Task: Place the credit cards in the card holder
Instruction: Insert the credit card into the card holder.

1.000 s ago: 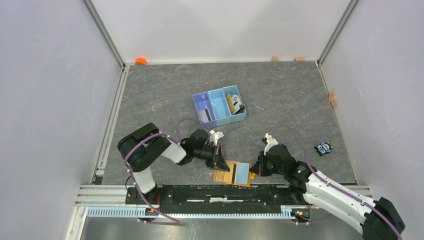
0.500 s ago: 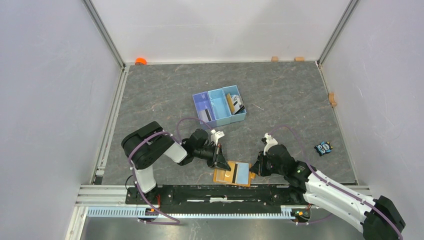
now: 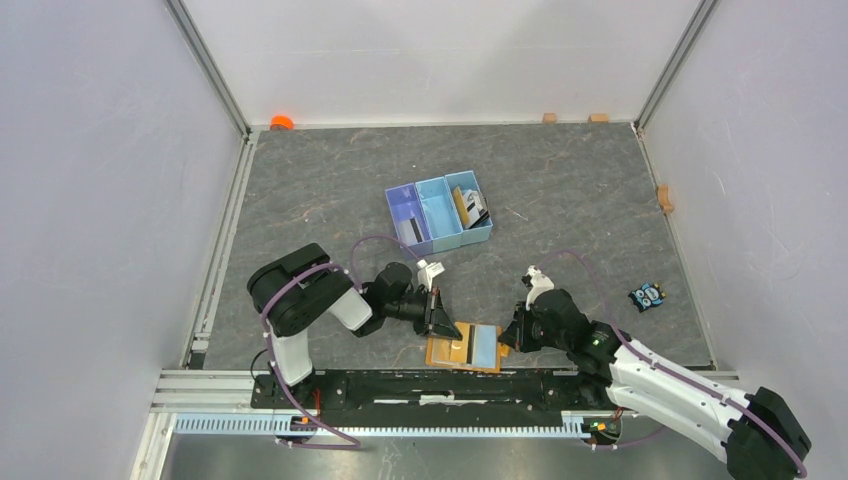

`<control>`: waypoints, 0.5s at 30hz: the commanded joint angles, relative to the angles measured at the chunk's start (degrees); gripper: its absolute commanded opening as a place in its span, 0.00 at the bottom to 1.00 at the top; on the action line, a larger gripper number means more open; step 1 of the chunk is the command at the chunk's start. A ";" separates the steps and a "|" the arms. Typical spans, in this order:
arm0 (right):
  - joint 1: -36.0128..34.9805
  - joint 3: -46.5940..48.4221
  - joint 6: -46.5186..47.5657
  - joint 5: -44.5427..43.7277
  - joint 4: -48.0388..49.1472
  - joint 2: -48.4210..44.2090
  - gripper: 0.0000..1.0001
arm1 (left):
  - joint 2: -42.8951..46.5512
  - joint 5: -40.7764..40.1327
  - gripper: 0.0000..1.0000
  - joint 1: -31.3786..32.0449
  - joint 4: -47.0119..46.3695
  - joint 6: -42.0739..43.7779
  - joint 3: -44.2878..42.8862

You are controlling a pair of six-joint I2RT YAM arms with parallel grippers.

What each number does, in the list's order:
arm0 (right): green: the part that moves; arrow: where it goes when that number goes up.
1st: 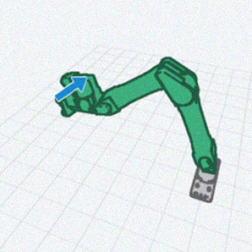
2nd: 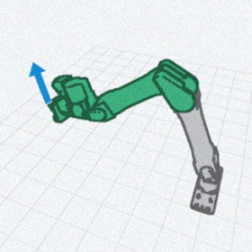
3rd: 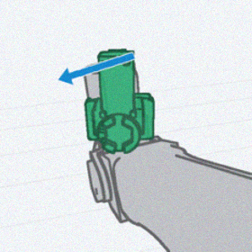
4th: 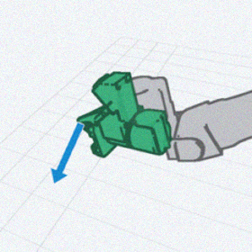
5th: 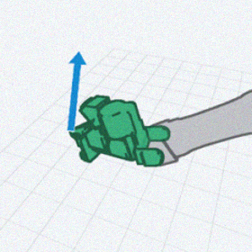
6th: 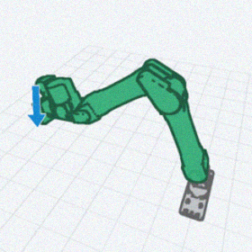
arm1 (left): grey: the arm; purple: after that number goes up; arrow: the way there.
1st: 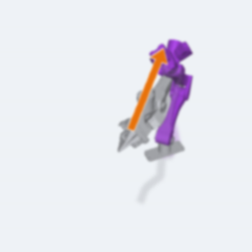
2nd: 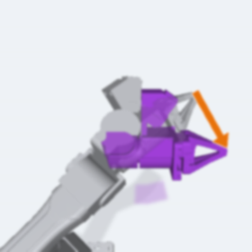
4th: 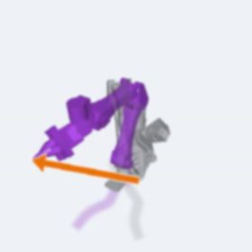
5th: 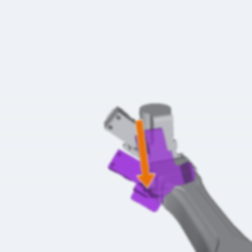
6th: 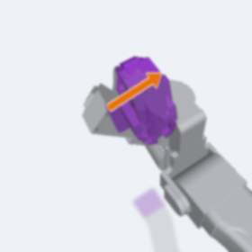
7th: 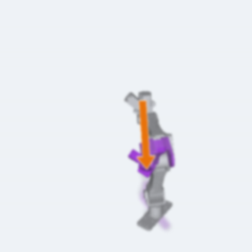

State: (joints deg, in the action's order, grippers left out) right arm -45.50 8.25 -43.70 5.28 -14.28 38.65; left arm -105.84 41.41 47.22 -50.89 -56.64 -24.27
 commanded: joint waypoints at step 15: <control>-1.31 1.03 -0.20 -3.27 -3.18 -0.04 0.00 | 1.58 -13.27 0.02 5.48 3.28 -1.89 -0.54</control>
State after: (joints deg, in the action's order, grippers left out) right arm -46.19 8.36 -43.88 4.34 -13.93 38.96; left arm -105.97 34.39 51.51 -53.56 -59.99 -23.66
